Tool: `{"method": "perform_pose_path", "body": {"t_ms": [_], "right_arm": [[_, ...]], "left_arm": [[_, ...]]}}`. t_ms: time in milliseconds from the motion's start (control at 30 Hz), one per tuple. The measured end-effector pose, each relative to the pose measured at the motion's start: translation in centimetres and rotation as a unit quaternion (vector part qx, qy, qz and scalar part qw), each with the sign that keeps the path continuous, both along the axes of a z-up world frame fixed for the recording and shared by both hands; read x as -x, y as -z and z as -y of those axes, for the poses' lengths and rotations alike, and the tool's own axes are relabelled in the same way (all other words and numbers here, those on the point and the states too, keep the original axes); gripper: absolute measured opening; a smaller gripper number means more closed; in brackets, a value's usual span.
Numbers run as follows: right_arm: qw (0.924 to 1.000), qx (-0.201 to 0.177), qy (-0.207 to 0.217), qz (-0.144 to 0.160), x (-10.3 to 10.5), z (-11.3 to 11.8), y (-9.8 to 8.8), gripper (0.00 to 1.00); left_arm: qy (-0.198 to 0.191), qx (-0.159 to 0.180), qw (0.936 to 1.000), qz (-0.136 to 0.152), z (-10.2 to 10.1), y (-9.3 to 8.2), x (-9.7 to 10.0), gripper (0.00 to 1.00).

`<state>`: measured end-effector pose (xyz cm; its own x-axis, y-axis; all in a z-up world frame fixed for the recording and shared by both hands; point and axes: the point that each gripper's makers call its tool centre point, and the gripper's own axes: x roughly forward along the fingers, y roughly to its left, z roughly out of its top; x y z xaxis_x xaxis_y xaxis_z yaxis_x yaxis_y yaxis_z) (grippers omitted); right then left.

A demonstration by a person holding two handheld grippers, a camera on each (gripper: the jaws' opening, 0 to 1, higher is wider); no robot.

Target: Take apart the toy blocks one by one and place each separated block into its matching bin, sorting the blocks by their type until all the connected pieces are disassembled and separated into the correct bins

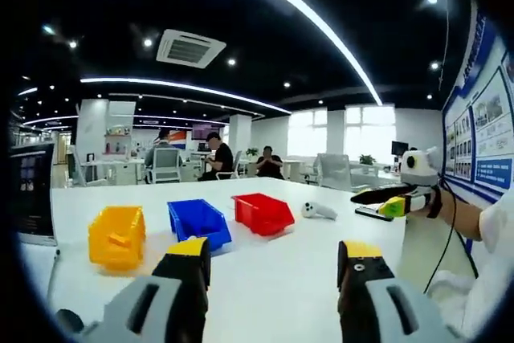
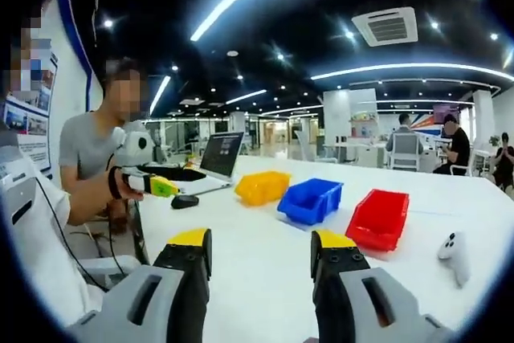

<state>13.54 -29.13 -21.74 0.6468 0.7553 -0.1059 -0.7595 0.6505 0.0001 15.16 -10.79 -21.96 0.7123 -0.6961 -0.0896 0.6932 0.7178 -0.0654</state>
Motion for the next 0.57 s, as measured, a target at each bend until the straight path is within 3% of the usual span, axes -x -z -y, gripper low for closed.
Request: {"method": "perform_pose_path", "body": {"t_ms": [567], "right_arm": [[1.0000, -0.004, -0.002, -0.005, -0.07, -0.71, 0.30, 0.50]], "left_arm": [[-0.003, -0.006, 0.9999, 0.011, -0.37, 0.23, 0.50, 0.64]]}}
